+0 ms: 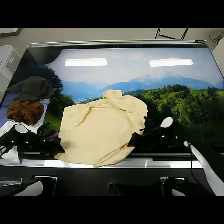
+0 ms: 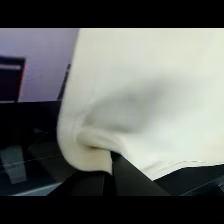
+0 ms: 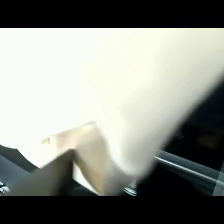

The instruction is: Fold the clothes and pants, and hang the long-sleeved shirts on hangers.

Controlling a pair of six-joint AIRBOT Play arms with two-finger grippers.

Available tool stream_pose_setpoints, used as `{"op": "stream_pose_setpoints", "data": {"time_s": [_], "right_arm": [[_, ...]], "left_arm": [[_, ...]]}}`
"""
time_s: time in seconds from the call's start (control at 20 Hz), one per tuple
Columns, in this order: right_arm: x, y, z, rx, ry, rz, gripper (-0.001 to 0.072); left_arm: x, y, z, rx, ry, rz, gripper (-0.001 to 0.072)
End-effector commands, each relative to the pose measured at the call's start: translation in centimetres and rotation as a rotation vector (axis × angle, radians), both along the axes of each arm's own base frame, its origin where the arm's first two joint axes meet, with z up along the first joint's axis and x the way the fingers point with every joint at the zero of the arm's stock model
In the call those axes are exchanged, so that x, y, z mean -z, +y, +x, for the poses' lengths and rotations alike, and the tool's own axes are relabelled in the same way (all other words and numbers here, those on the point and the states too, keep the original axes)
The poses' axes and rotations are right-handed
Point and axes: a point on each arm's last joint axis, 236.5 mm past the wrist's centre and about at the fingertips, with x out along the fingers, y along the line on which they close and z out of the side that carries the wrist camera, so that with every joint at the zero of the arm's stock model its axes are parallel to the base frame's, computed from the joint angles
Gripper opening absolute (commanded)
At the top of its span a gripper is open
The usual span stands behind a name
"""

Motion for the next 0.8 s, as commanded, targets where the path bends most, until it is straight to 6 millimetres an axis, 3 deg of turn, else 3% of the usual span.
{"op": "stream_pose_setpoints", "data": {"time_s": [0.0,0.1,0.15,0.2,0.25,0.3,0.35,0.4,0.45,0.5,0.55,0.6,0.65,0.75], "right_arm": [[0.7,2.7,-0.6,-0.033,-0.052,-0.028,0.0036],[-0.3,2.5,-0.6,-0.093,-0.075,-0.029,0.0041],[-1.3,2.0,0.3,-0.142,-0.139,-0.055,0.004],[-3.0,1.0,2.1,-0.172,-0.219,-0.091,0.004],[-5.8,-0.4,5.0,-0.166,-0.325,-0.136,0.0041],[-9.7,-2.5,8.9,-0.115,-0.46,-0.189,0.0041],[-14.8,-4.9,12.6,-0.04,-0.613,-0.231,0.0041],[-21.6,-7.9,16.1,0.056,-0.805,-0.272,0.0041],[-28.8,-10.7,18.2,0.157,-0.991,-0.297,0.0042],[-36.3,-12.9,18.8,0.254,-1.178,-0.308,0.0042],[-43.6,-14.8,17.8,0.331,-1.361,-0.316,0.0042],[-49.0,-15.7,15.8,0.368,-1.503,-0.327,0.0042],[-53.1,-16.0,13.3,0.378,-1.62,-0.336,0.0042],[-57.2,-15.9,8.8,0.39,-1.751,-0.331,0.0043]], "left_arm": [[-1.6,-1.7,1.7,-0.045,-0.061,-0.072,0.0016],[-4.0,-2.0,4.4,-0.062,-0.181,-0.094,0.0016],[-6.0,-2.0,6.6,-0.082,-0.275,-0.095,0.0015],[-9.2,-1.7,9.7,-0.112,-0.415,-0.088,0.0015],[-13.5,-1.2,12.9,-0.148,-0.579,-0.077,0.0015],[-19.6,-0.6,16.3,-0.196,-0.787,-0.063,0.0015],[-26.5,0.1,18.6,-0.245,-0.997,-0.048,0.0015],[-34.7,1.1,19.8,-0.296,-1.228,-0.018,0.0015],[-42.9,2.1,19.4,-0.339,-1.45,0.026,0.0016],[-49.8,2.8,17.8,-0.381,-1.637,0.055,0.0015],[-56.2,3.1,15.1,-0.421,-1.809,0.075,0.0015],[-60.5,2.9,12.5,-0.439,-1.927,0.082,0.0015],[-63.3,2.3,9.9,-0.431,-2.006,0.08,0.0015],[-65.4,0.9,6.4,-0.404,-2.074,0.063,0.0015]]}}
